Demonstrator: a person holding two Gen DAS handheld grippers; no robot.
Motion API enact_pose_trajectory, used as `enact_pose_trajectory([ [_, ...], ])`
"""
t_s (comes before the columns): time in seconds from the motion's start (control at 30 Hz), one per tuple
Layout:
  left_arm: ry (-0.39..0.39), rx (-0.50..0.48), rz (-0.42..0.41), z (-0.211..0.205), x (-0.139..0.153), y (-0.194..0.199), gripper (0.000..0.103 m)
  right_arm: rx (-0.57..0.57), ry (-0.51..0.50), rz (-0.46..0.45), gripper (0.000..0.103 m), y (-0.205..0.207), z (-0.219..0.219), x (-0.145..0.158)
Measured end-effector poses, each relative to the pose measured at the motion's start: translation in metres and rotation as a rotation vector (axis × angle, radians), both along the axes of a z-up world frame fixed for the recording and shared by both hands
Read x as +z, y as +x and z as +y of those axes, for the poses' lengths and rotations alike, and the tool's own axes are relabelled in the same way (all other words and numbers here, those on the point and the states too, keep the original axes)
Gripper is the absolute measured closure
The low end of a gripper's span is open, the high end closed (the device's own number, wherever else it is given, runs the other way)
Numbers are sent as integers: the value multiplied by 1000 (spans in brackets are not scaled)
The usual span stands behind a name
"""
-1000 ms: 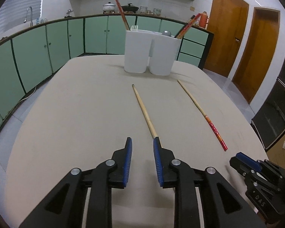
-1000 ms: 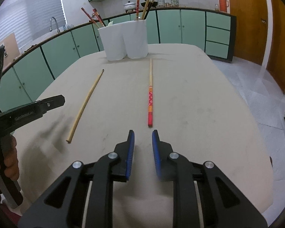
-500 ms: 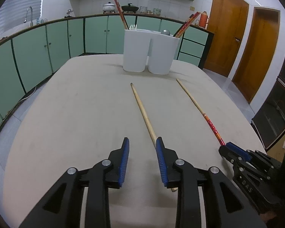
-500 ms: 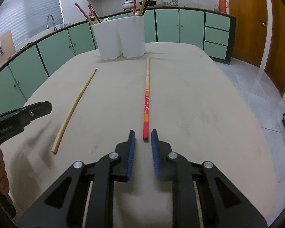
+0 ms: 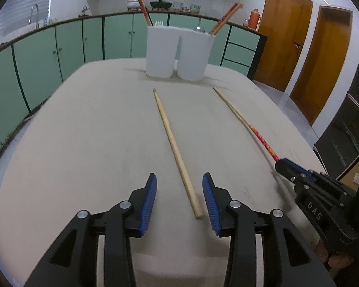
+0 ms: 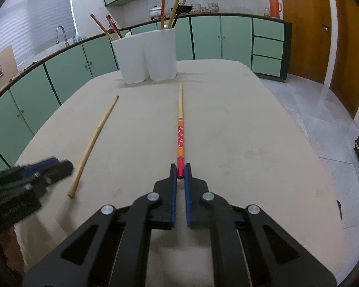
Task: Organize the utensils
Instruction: 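Hold the red chopstick in the right tool while the left grasps the plain wooden chopstick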
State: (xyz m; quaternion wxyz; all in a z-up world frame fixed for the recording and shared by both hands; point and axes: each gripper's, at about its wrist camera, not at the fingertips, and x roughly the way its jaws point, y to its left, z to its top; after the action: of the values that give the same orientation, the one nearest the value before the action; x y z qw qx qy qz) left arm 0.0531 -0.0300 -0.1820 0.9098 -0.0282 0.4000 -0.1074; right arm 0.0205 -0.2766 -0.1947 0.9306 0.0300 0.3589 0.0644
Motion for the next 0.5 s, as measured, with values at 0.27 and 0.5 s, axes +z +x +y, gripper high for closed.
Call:
enact_pose_trajectory([
  [0.27, 29, -5, 33, -11, -10, 1, 64, 1, 23, -17, 98, -6, -3, 6],
  [0.5, 48, 2, 31, -12, -12, 0, 83, 5, 37, -11, 98, -5, -1, 5],
])
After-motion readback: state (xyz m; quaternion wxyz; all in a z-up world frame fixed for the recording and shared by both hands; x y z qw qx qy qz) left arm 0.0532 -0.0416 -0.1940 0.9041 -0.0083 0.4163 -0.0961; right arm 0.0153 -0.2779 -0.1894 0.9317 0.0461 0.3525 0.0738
